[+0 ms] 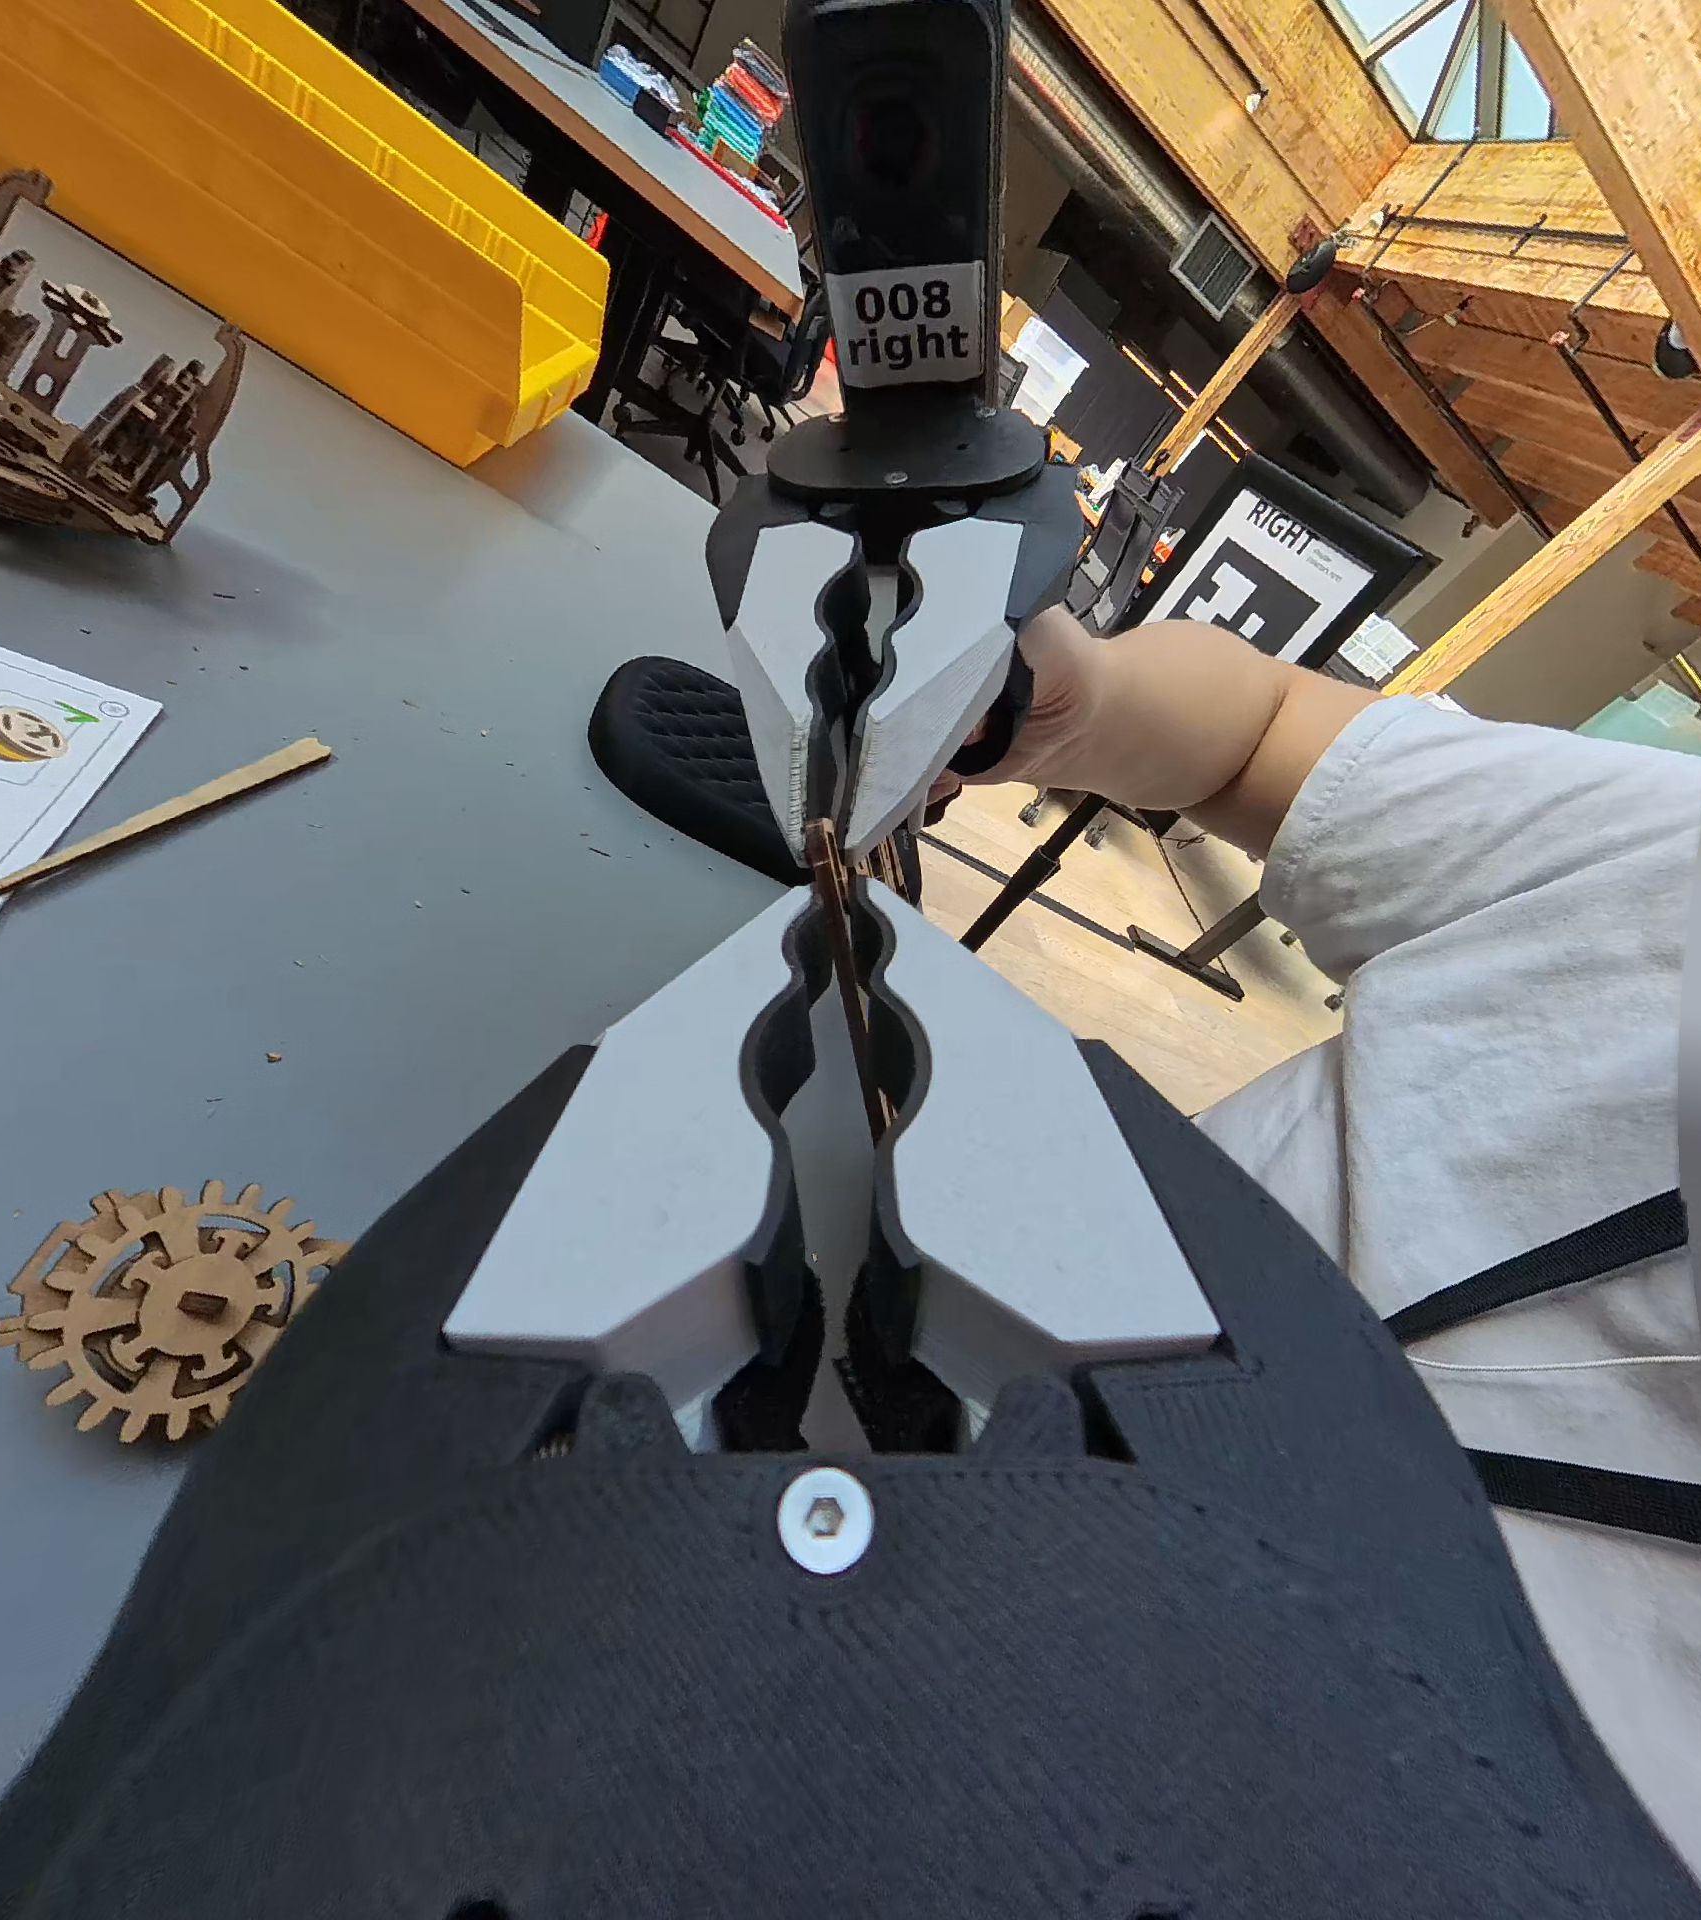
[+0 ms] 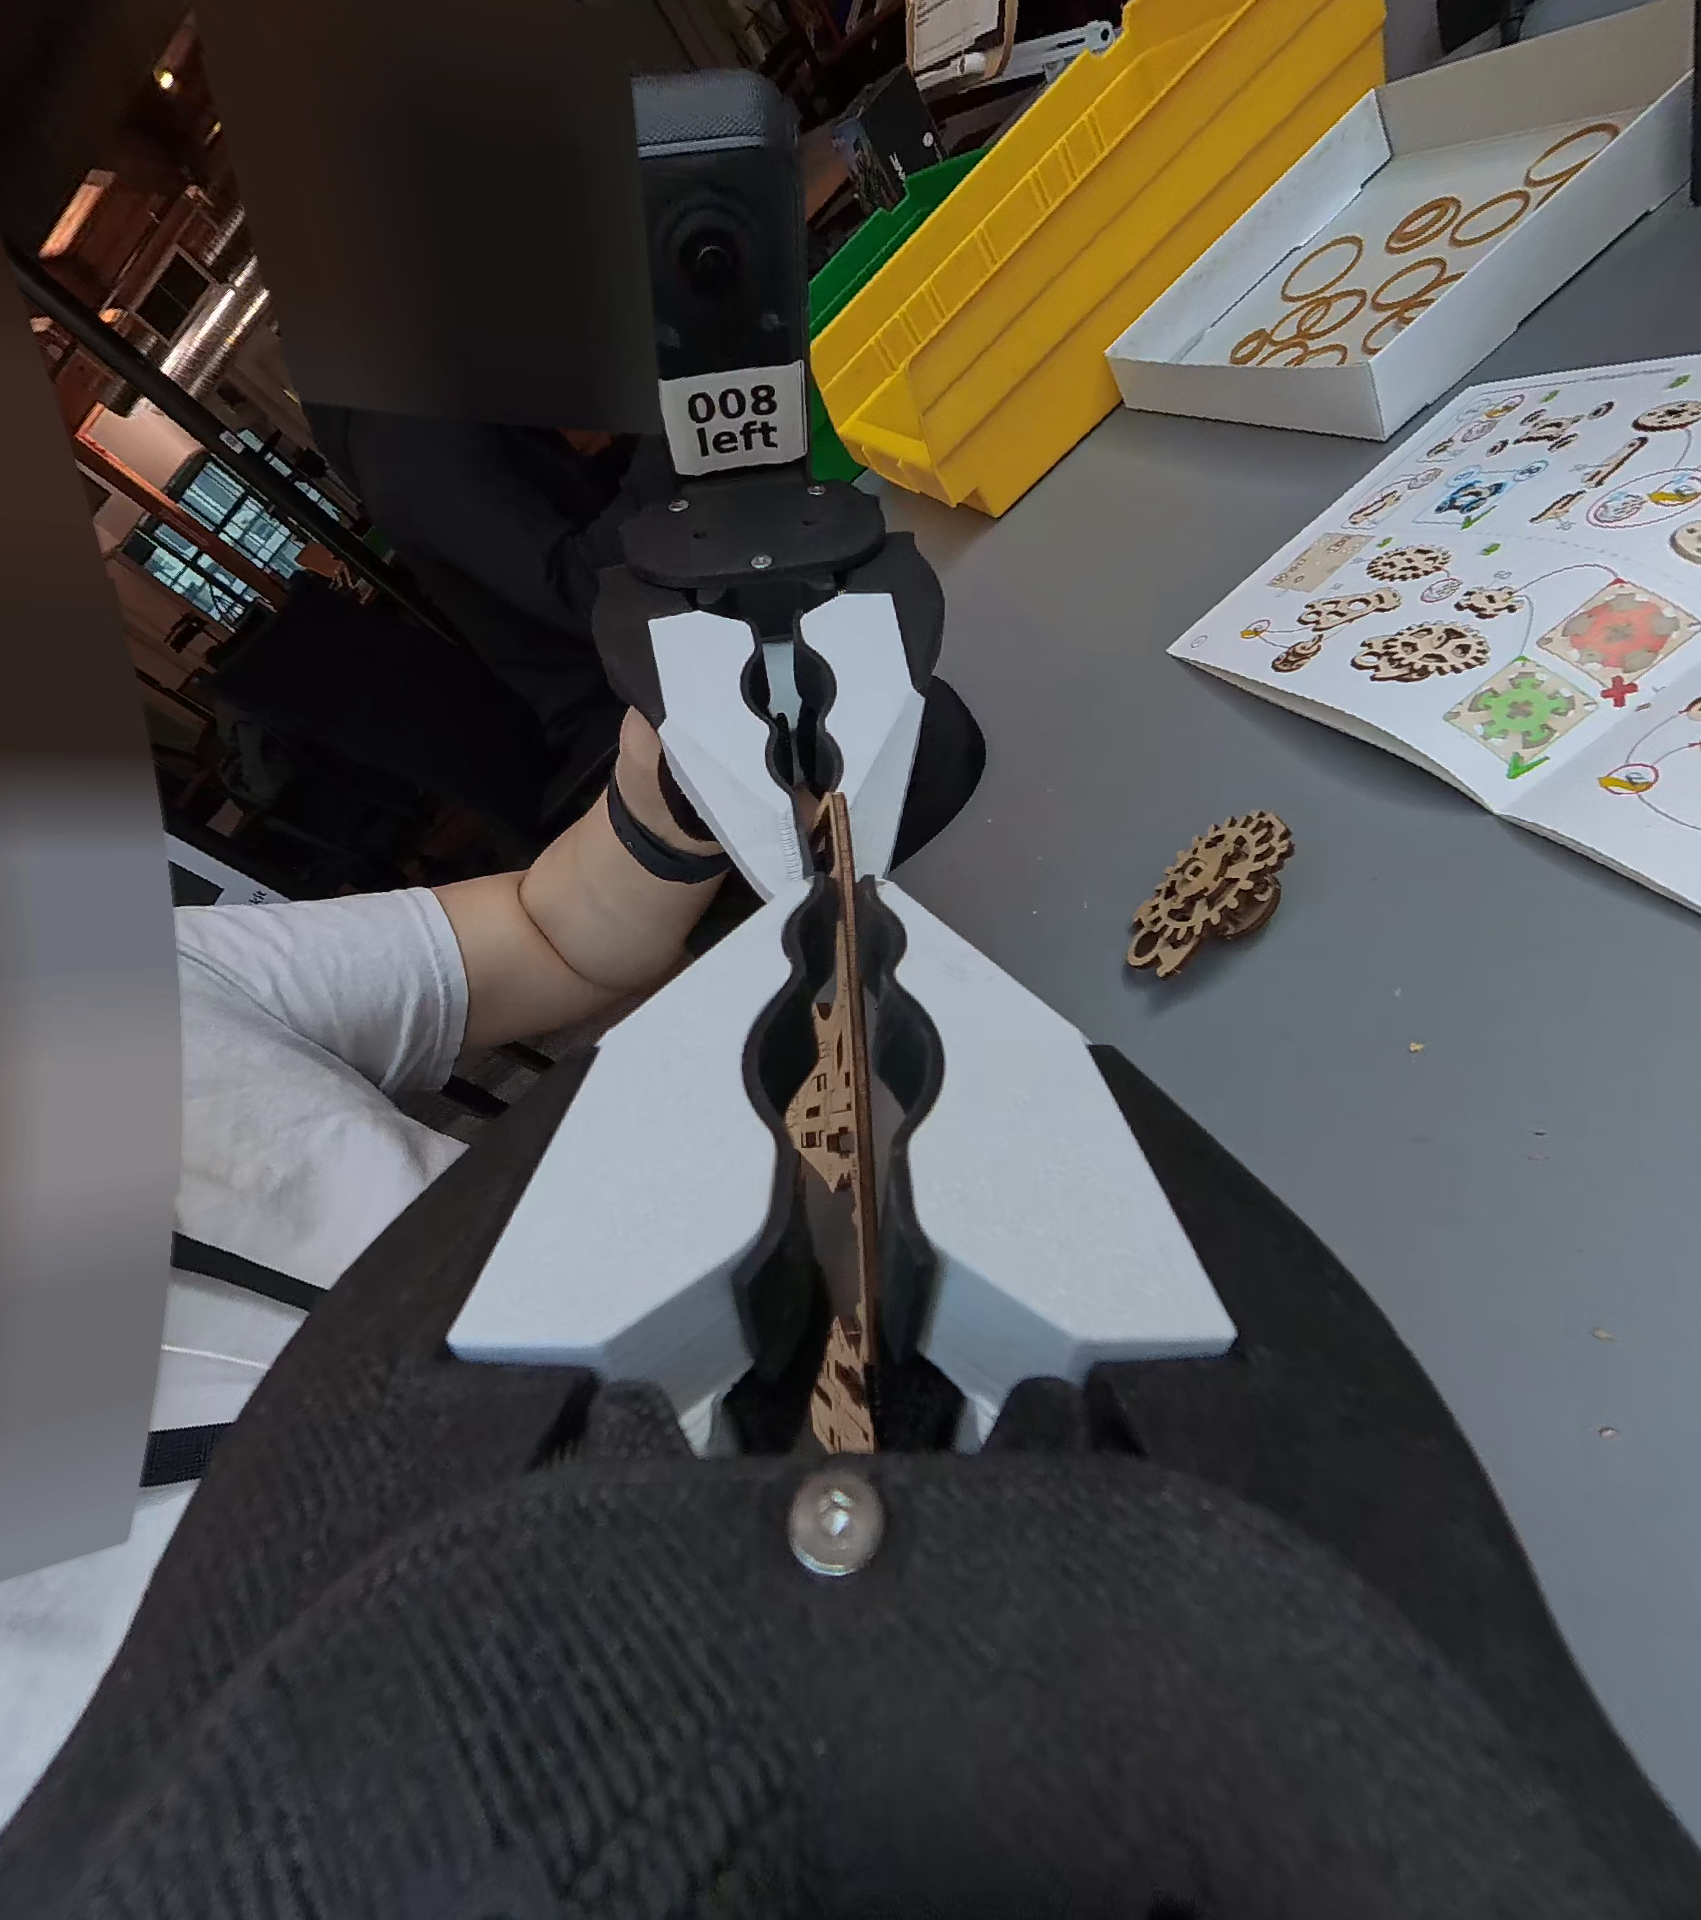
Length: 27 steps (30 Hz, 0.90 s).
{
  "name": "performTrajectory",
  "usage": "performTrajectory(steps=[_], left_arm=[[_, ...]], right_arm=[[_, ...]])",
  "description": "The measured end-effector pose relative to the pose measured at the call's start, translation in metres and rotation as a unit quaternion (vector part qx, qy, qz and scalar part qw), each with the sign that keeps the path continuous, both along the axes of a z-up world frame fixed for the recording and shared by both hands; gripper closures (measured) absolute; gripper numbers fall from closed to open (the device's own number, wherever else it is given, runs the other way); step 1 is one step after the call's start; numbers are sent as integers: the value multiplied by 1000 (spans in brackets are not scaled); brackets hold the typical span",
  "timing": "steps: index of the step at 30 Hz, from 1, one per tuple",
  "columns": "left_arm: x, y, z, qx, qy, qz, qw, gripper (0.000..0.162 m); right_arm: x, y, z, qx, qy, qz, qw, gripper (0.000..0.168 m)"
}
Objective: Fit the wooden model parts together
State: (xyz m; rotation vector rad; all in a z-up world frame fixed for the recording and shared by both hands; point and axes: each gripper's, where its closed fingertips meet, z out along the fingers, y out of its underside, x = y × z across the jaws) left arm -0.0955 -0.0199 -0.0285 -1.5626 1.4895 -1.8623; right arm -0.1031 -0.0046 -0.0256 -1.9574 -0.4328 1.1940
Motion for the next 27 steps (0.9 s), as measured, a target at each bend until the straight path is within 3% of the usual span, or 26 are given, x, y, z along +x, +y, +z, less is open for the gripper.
performTrajectory(steps=[15,21,27], left_arm=[[2,9,-4,10,9,28,1000,162],[1,3,-5,58,-1,7,998,160],[-1,-1,-5,65,-7,-8,998,160]], right_arm=[[2,8,-5,87,-120,-16,989,164],[1,3,-4,47,-63,22,997,165],[0,-1,-5,54,-74,23,996,164]])
